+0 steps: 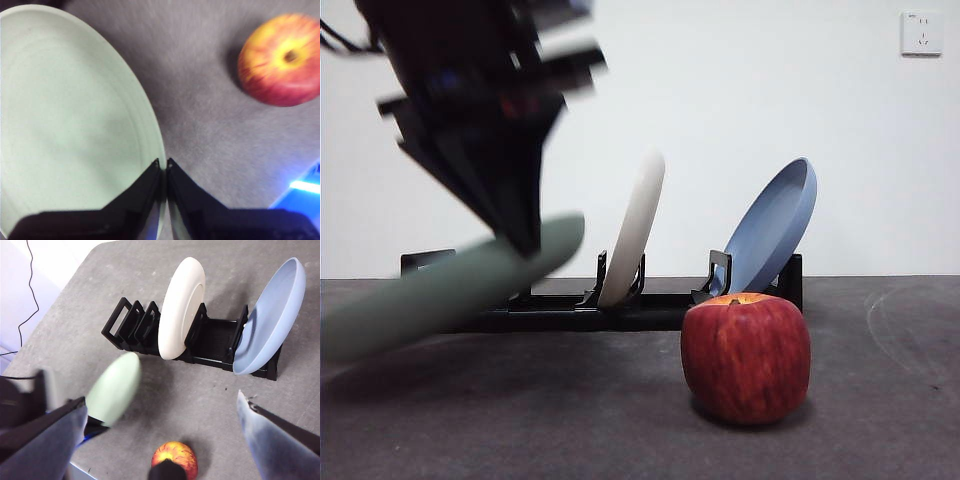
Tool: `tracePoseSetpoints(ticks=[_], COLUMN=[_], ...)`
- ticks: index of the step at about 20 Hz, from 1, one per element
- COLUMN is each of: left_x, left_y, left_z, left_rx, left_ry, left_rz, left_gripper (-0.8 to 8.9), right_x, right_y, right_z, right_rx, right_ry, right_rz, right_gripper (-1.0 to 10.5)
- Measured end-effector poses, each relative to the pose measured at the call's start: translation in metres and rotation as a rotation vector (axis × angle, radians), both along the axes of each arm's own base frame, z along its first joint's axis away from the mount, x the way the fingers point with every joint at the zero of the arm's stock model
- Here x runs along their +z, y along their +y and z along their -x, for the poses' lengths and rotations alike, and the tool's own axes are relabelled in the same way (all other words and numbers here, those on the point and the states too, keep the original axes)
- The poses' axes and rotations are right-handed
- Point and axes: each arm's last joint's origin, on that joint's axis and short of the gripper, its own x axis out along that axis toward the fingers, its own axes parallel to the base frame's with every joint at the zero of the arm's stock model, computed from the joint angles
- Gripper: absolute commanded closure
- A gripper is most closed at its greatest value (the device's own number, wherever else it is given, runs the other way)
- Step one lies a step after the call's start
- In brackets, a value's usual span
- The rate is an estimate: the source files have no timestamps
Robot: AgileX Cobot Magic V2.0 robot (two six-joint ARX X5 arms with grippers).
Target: Take the green plate from the plate rack,put the plate on the table,take the apple from the table,put the apple in the plate
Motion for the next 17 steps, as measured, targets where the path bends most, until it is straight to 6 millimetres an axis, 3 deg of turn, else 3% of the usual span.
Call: tracePoseSetpoints(ticks=[7,13,17], left_x=[-0.044,-0.052,-0.054], left_y=[-0.024,-0.028,-0.030], left_z=[-0.016,-0.017,-0.015], left_rx=[-0.019,-0.040,-0.063], left_ry=[0.072,0.115,0.166], left_rz=[-0.048,-0.038,-0.002], left_gripper=[8.22,8.04,6.16], right_x=[0.000,0.000,0.000], right_y=[0.000,0.000,0.000], right_z=[0.000,0.000,0.000], right_rx=[0.000,0.000,0.000], right_ry=[0.000,0.000,0.000], right_rz=[0.000,0.000,0.000], right_gripper=[4.4,4.4,4.4])
